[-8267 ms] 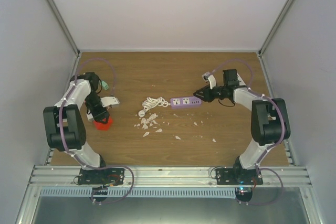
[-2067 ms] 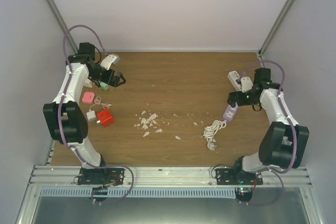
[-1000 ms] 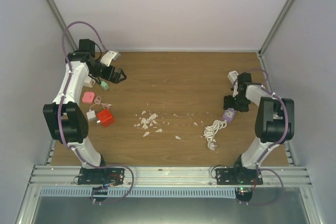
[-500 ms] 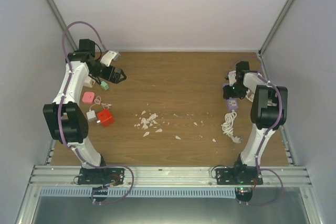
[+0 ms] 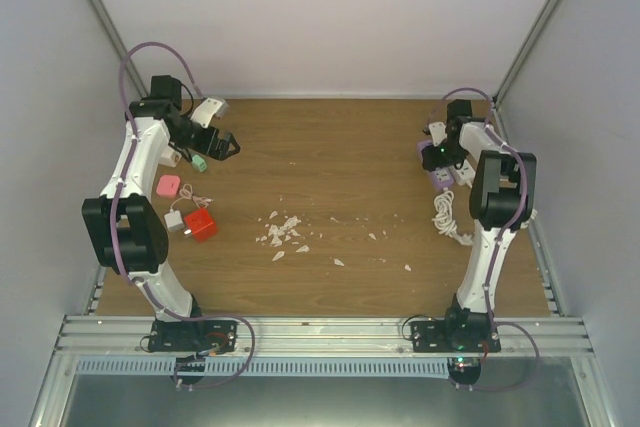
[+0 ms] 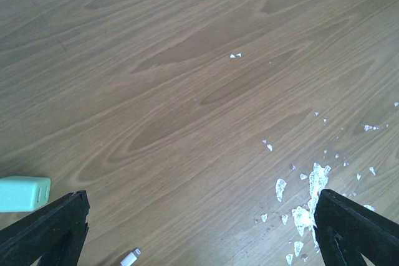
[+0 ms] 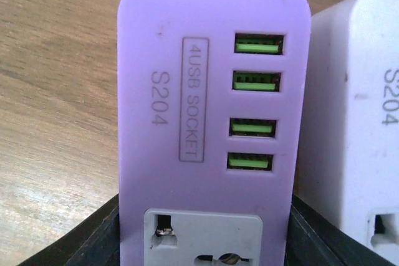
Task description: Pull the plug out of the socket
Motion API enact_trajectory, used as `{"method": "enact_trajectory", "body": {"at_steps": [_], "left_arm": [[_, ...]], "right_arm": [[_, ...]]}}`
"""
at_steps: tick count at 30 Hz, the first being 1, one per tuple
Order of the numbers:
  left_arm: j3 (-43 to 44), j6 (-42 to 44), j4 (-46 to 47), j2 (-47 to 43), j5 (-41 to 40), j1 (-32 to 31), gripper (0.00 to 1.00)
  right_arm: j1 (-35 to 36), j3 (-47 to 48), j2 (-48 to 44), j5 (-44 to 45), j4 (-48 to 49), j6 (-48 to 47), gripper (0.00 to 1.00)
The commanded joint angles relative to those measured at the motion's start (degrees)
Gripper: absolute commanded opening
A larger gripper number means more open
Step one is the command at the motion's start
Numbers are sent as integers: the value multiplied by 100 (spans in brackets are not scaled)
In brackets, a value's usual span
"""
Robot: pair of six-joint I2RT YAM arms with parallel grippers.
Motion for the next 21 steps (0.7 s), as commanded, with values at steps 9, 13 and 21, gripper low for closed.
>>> {"method": "enact_trajectory", "body": {"at_steps": [9,13,21], "left_arm": [[51,-29,103,-101,-28,-32,99],[368,35,25,-44,-66,-27,99],[1158,115,-93,-14,47,-27,99]], "right_arm": [[149,758,-313,-449,-283,-263,85],[189,1116,-645,-762,-465,-330,98],[193,1447,-1546,-1456,-360,-411,100]]}}
